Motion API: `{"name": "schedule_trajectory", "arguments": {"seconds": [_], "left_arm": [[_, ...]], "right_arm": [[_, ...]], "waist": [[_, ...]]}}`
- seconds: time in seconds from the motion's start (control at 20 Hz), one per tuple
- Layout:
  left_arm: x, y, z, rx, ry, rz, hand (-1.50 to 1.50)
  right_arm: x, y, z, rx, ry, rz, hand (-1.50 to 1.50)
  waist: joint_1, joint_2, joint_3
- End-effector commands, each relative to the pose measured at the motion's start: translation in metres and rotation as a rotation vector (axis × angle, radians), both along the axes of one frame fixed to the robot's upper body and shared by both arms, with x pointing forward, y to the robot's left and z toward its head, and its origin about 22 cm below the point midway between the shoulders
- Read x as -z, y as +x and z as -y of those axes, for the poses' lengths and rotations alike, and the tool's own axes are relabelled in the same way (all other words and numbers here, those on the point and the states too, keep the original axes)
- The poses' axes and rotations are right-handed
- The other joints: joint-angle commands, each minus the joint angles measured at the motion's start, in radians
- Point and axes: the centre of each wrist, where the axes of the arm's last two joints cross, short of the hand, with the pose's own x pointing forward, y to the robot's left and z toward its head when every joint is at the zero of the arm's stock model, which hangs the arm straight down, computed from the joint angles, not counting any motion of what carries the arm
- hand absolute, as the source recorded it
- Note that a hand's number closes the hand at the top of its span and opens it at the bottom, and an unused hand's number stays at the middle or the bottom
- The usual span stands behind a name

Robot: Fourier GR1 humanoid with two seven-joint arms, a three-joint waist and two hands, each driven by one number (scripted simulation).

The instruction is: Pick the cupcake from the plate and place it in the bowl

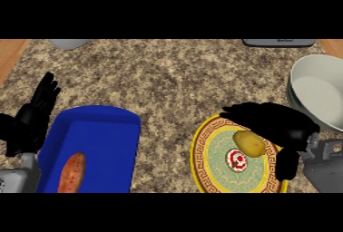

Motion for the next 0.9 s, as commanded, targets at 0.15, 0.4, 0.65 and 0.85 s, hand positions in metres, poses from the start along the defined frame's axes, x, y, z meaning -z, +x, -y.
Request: {"name": "schedule_trajectory", "arguments": {"seconds": [0.15, 0.4, 0.65, 0.85], "left_arm": [[-0.017, 0.003, -0.013, -0.011, 0.012, 0.001, 0.0], [0.007, -0.01, -0.023, -0.001, -0.005, 0.013, 0.0], [0.01, 0.001, 0.01, -0.006, 0.014, -0.004, 0.0], [-0.009, 0.011, -0.011, -0.013, -0.004, 0.006, 0.0]], "right_arm": [[0.037, -0.009, -0.01, -0.014, 0.016, 0.099, -1.5], [0.054, -0.015, 0.011, 0.0, -0.007, -0.003, -1.5], [0.056, -0.02, -0.012, 0.007, -0.042, -0.006, -1.5], [0.092, -0.027, -0.021, 0.008, -0.012, 0.007, -1.5]], "waist": [[0.0, 0.0, 0.0], [-0.003, -0.001, 0.0], [-0.005, -0.001, 0.0], [-0.005, -0.001, 0.0]]}}
